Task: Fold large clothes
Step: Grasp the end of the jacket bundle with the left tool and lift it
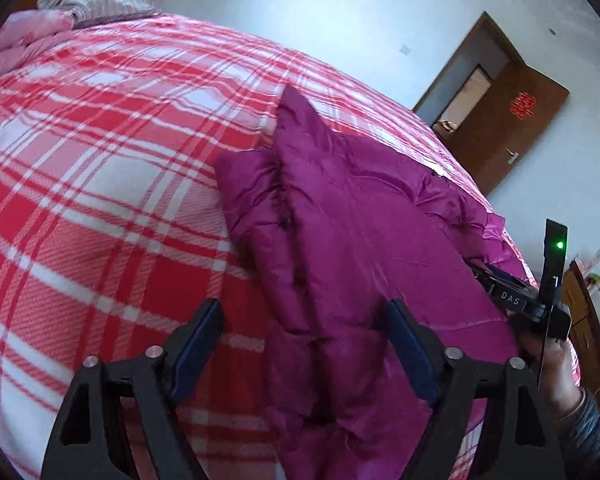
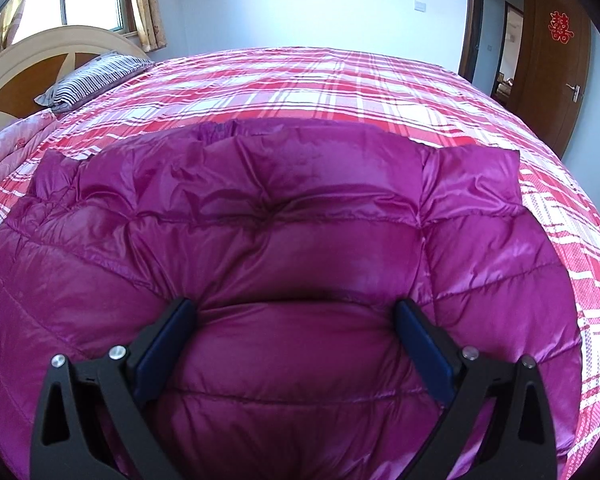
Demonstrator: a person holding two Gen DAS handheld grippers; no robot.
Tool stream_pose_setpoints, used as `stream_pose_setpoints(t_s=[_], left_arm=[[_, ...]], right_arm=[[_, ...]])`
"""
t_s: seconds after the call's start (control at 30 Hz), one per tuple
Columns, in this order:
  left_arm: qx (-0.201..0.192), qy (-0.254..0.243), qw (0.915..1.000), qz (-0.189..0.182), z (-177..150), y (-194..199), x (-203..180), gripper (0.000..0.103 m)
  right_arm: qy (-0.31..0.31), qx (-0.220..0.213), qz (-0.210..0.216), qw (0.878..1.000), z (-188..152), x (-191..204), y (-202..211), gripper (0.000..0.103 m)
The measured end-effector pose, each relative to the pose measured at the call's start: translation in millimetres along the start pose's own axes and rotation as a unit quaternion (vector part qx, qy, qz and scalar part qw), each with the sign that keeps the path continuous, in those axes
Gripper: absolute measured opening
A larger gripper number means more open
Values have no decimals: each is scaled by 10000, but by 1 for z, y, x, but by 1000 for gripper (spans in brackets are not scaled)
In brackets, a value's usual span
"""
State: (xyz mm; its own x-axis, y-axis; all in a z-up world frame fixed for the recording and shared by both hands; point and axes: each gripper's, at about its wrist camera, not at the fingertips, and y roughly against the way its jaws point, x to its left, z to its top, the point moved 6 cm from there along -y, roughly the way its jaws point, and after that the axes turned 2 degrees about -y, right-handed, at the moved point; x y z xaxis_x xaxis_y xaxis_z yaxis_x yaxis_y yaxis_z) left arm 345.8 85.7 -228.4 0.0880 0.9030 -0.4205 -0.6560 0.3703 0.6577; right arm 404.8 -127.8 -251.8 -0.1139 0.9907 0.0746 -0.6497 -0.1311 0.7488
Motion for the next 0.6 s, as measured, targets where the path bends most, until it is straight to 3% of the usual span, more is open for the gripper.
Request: stream_pose_setpoints(t_s=[0.03,0.07,0.17,0.3,0.5,0.6], left_arm=[[57,-7,9999,-135,-1,-3,-3,61],[123,24,9995,-291,-1,-3,-4,46],[117,-44,9987,-485,-3,-3,-10,30],[22,59,9978,-658,-3,3,-9,21],[70,52,9978,-659,-4,0,-4,21],[68,78,9973,-720,-4,0,-3,21]], right_arm=[[-2,-1,3,10000,0,0,0,102],[3,-1,-3,10000,0,0,0,102],[12,1,-6,10000,0,0,0,102],[37,1,-30,10000,0,1,0,102],[116,-130,-62,9998,4,5,15,100],[88,-248,131,9996,3,12,33,100]])
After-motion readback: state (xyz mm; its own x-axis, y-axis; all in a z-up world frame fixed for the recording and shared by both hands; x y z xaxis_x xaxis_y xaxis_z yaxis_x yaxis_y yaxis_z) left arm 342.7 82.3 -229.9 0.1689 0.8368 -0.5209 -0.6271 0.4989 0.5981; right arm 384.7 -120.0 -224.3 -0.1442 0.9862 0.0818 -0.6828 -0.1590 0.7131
